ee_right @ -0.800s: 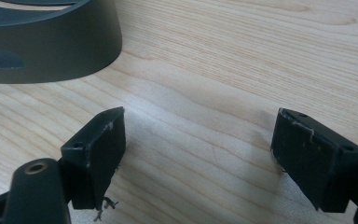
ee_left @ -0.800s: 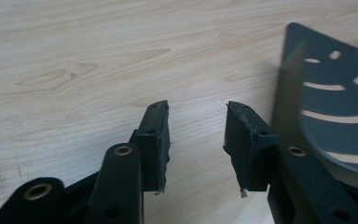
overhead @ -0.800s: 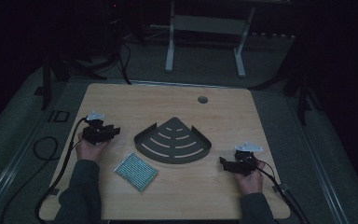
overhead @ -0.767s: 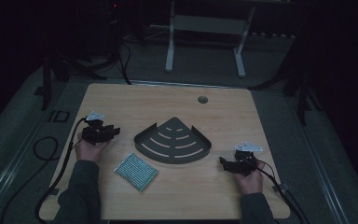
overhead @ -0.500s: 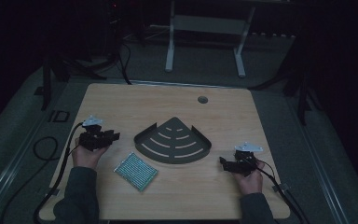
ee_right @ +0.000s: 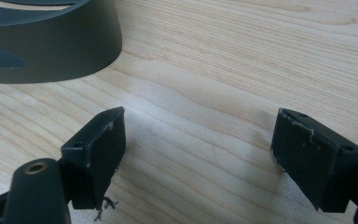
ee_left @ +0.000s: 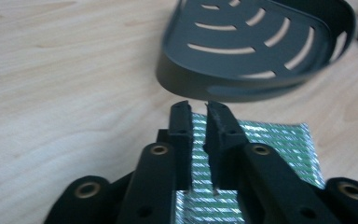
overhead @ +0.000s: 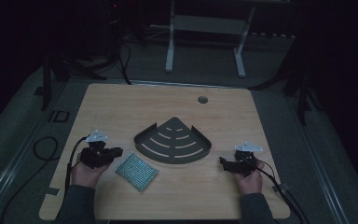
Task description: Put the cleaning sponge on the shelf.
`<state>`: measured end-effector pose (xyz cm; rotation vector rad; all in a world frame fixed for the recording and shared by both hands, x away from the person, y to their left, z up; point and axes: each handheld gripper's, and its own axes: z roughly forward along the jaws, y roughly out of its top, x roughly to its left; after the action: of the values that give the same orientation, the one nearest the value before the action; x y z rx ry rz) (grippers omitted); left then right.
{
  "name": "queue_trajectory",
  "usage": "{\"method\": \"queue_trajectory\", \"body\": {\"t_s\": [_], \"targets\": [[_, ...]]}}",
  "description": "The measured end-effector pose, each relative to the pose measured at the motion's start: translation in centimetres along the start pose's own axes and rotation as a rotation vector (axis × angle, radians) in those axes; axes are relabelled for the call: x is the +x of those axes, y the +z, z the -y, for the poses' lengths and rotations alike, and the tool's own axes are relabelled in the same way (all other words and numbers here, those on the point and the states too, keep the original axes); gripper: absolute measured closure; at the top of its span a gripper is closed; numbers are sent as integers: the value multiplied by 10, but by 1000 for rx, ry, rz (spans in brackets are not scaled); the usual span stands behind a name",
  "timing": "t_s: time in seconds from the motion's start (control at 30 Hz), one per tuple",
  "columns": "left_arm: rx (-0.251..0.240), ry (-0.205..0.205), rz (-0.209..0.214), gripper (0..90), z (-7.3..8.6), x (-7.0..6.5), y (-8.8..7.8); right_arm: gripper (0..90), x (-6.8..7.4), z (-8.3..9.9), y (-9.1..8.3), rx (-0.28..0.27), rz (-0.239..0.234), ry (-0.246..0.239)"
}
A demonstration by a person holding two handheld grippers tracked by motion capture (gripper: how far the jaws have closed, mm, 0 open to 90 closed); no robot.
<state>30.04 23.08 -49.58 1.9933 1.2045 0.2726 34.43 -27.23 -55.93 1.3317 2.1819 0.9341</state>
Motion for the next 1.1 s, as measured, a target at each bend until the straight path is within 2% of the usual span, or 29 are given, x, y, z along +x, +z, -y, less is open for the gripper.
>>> {"method": "queue_trajectory", "body": {"t_s": [0.13,0.27,0.53,0.77,1.1], "targets": [[7,20,-2,897,5,-9,-4,175,0,0,0,0,0,0],[46,50,-7,900,9,-18,-5,175,0,0,0,0,0,-1],[111,67,-15,900,23,-30,-2,175,0,0,0,0,0,-3],[152,74,-12,900,32,-34,8,174,0,0,0,0,0,-3],[167,66,-26,900,32,-32,13,175,0,0,0,0,0,-3]]}}
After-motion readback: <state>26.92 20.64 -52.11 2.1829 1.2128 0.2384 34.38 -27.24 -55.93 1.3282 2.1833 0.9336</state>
